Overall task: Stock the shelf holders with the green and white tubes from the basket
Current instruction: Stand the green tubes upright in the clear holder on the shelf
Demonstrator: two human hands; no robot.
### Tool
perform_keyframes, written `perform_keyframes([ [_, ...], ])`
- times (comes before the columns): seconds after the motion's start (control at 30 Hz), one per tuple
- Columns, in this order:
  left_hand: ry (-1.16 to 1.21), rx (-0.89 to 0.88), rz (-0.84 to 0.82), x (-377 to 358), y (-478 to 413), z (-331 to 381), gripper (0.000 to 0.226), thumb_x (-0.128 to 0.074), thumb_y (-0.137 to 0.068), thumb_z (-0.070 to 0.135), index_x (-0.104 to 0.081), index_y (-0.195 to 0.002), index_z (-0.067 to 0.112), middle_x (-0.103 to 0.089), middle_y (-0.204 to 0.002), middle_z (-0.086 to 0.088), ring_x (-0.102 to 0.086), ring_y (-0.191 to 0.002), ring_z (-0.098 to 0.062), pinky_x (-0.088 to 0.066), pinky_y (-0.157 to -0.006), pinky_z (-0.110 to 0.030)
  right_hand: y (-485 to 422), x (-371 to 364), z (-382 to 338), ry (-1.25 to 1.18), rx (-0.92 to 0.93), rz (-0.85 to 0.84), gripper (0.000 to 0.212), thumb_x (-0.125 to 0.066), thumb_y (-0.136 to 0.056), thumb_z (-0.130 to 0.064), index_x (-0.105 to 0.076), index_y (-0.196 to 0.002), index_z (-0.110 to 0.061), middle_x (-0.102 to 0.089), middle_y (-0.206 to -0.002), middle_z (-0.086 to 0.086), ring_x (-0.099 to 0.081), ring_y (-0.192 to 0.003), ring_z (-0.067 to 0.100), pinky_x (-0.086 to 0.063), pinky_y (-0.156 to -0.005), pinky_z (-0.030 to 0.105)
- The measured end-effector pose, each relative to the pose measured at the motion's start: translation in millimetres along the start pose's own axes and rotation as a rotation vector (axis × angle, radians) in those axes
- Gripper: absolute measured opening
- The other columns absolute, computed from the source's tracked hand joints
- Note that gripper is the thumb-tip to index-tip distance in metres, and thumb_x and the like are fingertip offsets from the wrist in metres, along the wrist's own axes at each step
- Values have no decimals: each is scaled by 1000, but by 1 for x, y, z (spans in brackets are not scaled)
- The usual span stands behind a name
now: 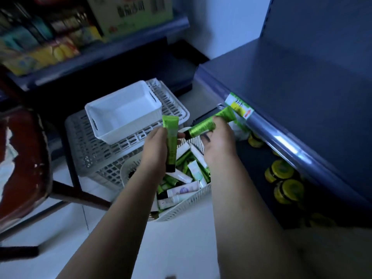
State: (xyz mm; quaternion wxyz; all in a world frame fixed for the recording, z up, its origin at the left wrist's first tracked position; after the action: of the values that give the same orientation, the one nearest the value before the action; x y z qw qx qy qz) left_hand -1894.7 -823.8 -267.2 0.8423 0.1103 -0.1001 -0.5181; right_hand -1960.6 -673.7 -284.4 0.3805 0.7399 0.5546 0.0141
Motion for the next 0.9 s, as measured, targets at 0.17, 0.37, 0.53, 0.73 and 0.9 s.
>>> perform_keyframes([
  [0.17, 34, -138, -199, -32, 24, 59, 24, -49, -98, 7, -67, -108, -5, -78, -97, -15, -73, -85, -26, -57, -74, -34, 38, -6, -28, -95, 80, -37, 24, -61, -98, -42, -64, -96, -18, -67, -88, 3, -67, -84, 24, -54, -76, 36],
  [0.37, 128, -142, -313, -54, 42, 109, 23, -55, -98, 10, -64, -113, -4, -71, -98, -19, -75, -96, -38, -56, -66, -33, 74, 7, -82, -12, 327, -46, 29, -57, -100, -47, -51, -109, -20, -73, -94, 6, -61, -80, 29, -52, -73, 42],
  [0.53, 110, -285, -427, -94, 69, 141, 20, -56, -97, 5, -65, -108, -9, -70, -97, -27, -72, -93, -39, -54, -75, -37, 114, 50, -152, -10, 468, -141, 21, -48, -108, -32, -61, -112, -16, -75, -105, 5, -68, -77, 23, -55, -70, 34],
  [0.73, 147, -363, -674, -176, 138, 157, 14, -61, -93, 9, -75, -91, 13, -69, -84, -14, -70, -80, -28, -52, -70, -31, 173, 131, -219, 93, 638, -23, 26, -43, -107, -24, -65, -103, -11, -78, -91, 13, -69, -74, 29, -57, -82, 43],
  [0.9, 163, -429, -854, -255, 218, 160, 16, -64, -92, 6, -75, -85, 15, -63, -85, -9, -53, -80, -20, -44, -71, -31, 234, 227, -262, 172, 808, 123, 19, -44, -106, -17, -60, -102, -7, -77, -89, 18, -66, -66, 29, -55, -70, 38],
])
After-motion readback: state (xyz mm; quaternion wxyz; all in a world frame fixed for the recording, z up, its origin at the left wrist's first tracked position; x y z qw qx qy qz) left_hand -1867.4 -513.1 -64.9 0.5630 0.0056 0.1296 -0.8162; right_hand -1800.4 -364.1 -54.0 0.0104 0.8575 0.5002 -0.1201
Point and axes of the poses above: each hand's wrist, its own y-axis away from the middle knuckle, its own x-axis out of the back of the hand, z = x × y, the point moved 4 cm from there along -y, towards the middle knuckle
